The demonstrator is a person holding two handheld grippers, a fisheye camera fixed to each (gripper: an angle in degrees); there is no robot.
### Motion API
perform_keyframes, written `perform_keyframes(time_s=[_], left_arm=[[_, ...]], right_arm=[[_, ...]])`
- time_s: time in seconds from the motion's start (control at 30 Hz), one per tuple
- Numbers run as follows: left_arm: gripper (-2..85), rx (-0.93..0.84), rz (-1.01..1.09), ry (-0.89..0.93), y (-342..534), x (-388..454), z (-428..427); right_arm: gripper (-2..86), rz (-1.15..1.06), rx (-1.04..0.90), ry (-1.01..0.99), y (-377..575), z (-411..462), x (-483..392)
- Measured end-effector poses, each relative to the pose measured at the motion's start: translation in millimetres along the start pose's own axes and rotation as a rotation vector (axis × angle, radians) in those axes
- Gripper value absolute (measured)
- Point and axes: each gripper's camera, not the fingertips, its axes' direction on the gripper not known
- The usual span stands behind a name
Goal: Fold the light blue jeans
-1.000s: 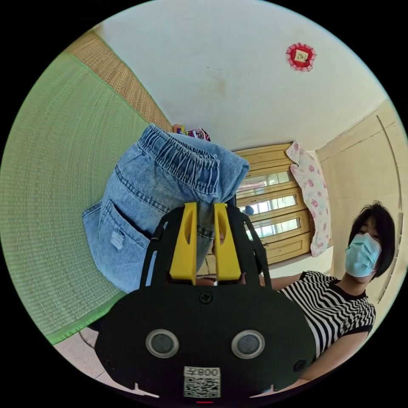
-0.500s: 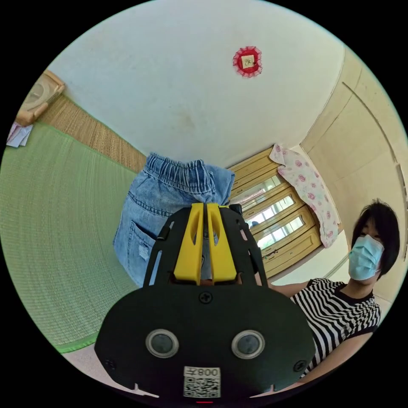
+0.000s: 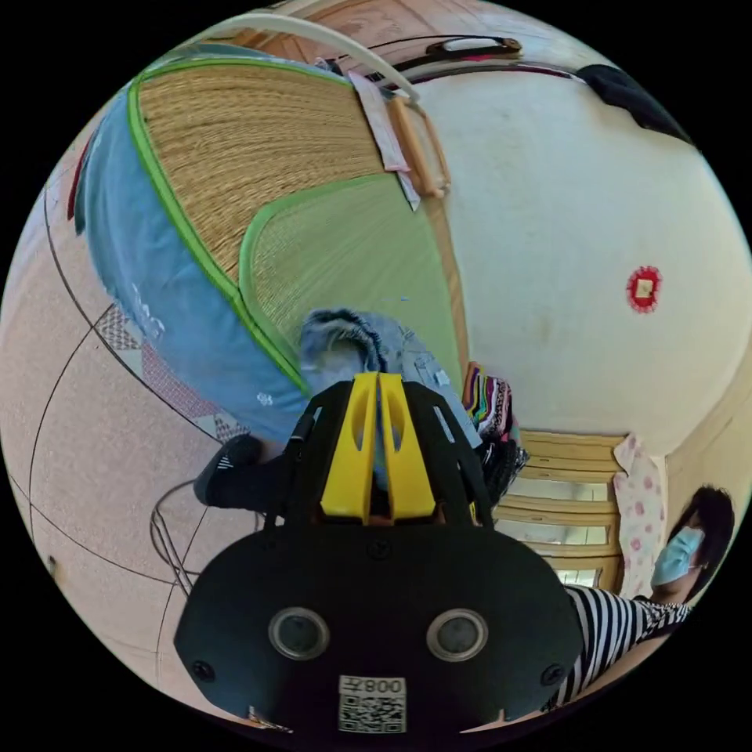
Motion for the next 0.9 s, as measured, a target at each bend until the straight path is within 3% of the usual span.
perform_keyframes(time_s=[0.13, 0.27, 0.57, 0.77, 0.9], left_arm=[[4.5, -0.258, 0.088, 0.029, 32, 14, 34], [9.1, -0.465, 0.304, -0.018, 53, 60, 84], [12.6, -0.666, 0.813, -0.325, 118, 143, 157], [8.4, -0.742, 0.842, -0.59, 147, 141, 198], [4.2, -0.756, 0.851, -0.601, 156, 145, 200]], right_arm=[[0.5, 0.02, 0.019, 0.039, 21, 8, 11], [2.3, -0.191, -0.123, 0.259, 24, 65, -30], [11.2, -0.888, -0.533, 1.015, 68, 245, -101], [11.7, -1.086, -0.617, 1.267, 97, 300, -79], [9.5, -1.142, -0.602, 1.302, 108, 300, -77]])
